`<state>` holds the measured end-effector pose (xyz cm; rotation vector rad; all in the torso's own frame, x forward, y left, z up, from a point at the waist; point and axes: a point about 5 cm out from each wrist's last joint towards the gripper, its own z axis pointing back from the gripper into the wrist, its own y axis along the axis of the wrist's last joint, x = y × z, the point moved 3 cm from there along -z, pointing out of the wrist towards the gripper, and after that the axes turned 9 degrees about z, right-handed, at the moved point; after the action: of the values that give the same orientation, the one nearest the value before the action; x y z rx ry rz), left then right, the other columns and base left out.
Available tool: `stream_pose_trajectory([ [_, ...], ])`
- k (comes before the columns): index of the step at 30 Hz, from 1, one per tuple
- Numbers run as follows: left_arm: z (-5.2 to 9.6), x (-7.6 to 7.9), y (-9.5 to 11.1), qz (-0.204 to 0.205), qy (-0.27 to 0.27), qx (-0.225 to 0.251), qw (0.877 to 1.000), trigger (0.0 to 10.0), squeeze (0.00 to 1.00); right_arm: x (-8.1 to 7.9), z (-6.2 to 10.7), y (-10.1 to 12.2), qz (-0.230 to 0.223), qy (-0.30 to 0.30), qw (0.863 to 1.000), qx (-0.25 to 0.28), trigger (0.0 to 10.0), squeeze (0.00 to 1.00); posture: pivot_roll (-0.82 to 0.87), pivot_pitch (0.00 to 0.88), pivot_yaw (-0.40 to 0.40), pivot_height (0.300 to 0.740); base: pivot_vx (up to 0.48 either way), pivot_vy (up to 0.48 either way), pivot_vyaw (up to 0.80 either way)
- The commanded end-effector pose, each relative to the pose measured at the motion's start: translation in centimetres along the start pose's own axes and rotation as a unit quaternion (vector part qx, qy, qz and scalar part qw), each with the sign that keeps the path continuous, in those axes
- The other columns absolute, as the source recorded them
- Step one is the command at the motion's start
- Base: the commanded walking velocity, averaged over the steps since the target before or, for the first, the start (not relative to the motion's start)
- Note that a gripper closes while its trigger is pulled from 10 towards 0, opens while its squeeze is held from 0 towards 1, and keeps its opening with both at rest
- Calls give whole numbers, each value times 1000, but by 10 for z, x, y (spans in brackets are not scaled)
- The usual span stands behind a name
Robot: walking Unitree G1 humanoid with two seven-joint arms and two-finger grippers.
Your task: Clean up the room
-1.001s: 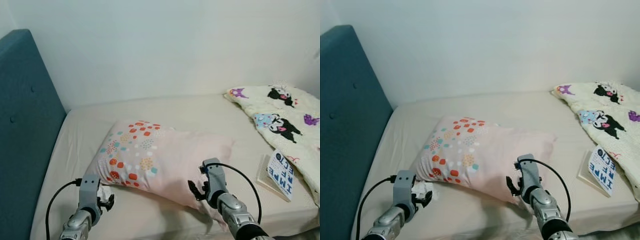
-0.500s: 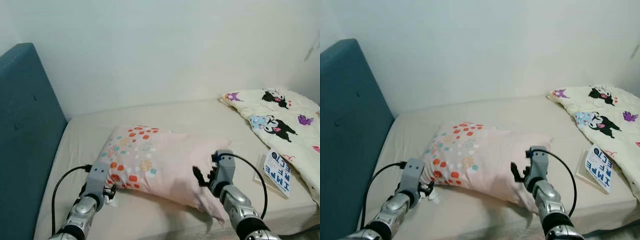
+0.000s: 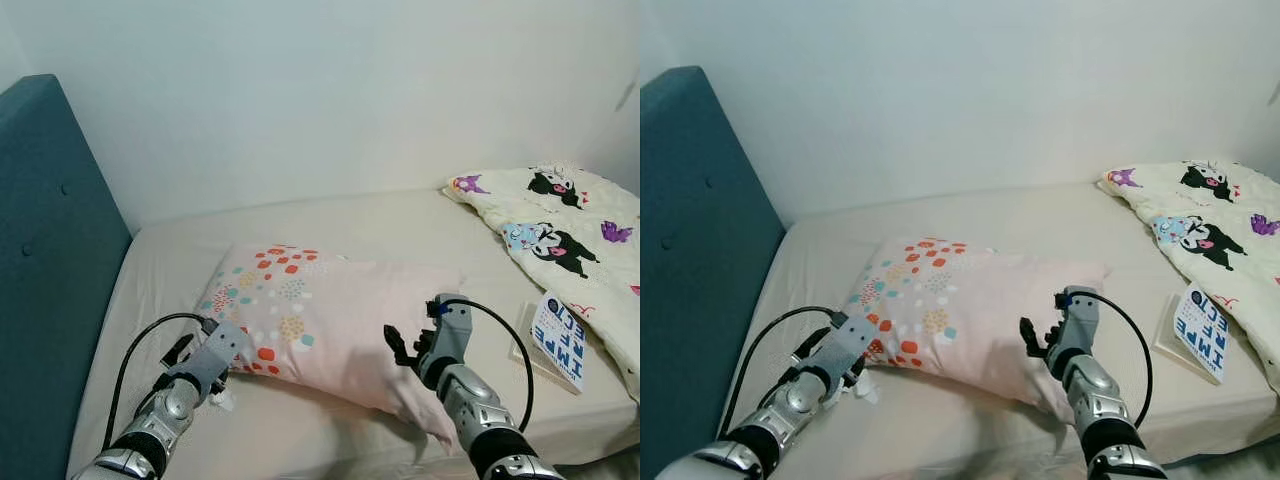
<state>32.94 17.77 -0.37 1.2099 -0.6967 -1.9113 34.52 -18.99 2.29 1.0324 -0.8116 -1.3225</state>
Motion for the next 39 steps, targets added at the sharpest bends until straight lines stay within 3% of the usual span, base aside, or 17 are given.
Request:
stream_pose_trajectory([
  [1,2,-3,-9,-20,1,-18,1000,10000,0,-2,1,-2,-10,4,1000,-2,10000,0,-129,66,-8,690,0,0,0],
  [10,3,7,-10,-14,-6,-20,1000,10000,0,-3,1,1,-15,10,1000,1,10000,0,-130,75,-11,670,0,0,0],
  [15,3,20,-7,24,-18,-17,999,10000,0,-8,2,0,-18,18,1000,5,10000,0,-136,95,-9,650,0,0,0],
  [21,2,24,-1,47,-20,-11,999,10000,0,-10,4,-2,-21,22,1000,6,10000,0,-139,105,-4,630,0,0,0],
  [29,-2,25,11,60,-18,5,998,10000,0,-13,5,-1,-27,24,999,11,10000,0,-141,119,2,611,0,0,0],
  [39,-5,21,20,45,-14,18,999,10000,0,-19,9,-2,-32,24,999,15,10000,0,-154,150,20,606,0,0,0],
])
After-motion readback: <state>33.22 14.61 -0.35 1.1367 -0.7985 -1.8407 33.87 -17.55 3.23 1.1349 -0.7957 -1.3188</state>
